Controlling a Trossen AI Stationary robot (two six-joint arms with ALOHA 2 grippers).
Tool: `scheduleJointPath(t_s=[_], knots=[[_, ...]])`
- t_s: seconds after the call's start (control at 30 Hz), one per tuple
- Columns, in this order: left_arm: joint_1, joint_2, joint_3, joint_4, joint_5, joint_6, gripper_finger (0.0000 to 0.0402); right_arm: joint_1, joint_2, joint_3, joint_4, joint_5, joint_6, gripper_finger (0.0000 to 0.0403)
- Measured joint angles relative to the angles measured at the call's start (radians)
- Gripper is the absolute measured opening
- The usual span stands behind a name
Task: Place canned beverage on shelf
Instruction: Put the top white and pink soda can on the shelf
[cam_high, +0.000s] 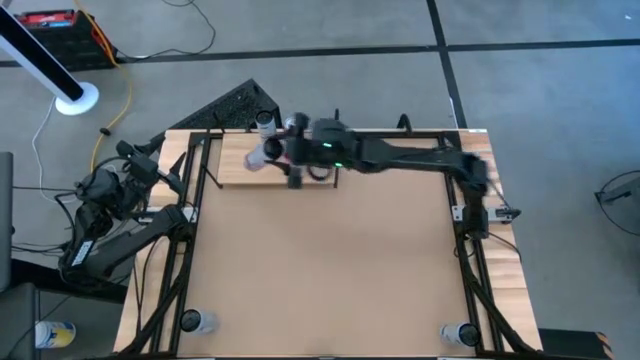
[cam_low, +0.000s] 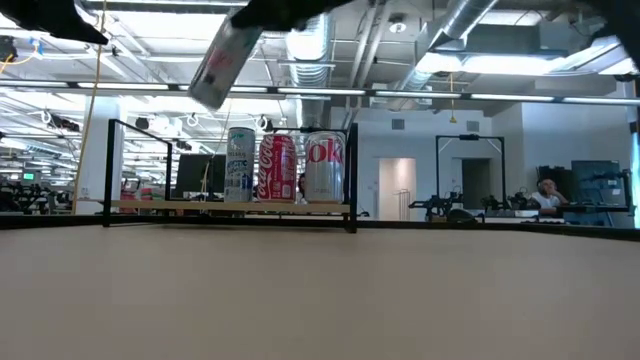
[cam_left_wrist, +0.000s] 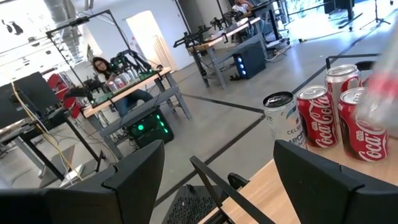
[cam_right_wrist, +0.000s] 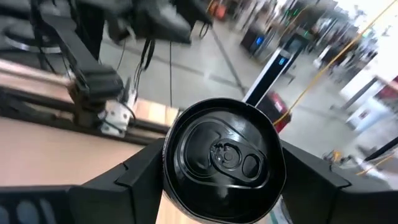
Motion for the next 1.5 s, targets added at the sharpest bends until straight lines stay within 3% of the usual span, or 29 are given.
scheduleJointPath(t_s=[0.2, 0.3, 0.57, 1.0, 1.27, 1.5], knots=[[0.000, 0.000, 0.000, -0.002, -0.004, 0.000, 0.0288, -0.065, 0.279, 0.375, -0.245, -0.091, 0.032, 0.0280], [0.000, 0.000, 0.000, -0.004, -0.005, 0.000, 0.0288, -0.092, 0.372, 0.489, -0.334, -0.111, 0.034, 0.0280], [-0.019, 0.000, 0.000, -0.011, -0.009, 0.000, 0.0288, -0.146, 0.384, 0.461, -0.360, -0.195, 0.062, 0.0280], [-0.024, 0.000, 0.000, -0.011, -0.031, 0.001, 0.0288, -0.160, 0.403, 0.459, -0.457, -0.198, 0.052, 0.0280], [-0.024, 0.000, 0.000, -0.011, -0.031, 0.001, 0.0288, -0.160, 0.402, 0.460, -0.454, -0.198, 0.052, 0.0373], [-0.024, 0.000, 0.000, -0.012, -0.031, -0.001, 0.0288, -0.159, 0.402, 0.460, -0.458, -0.197, 0.050, 0.0387]])
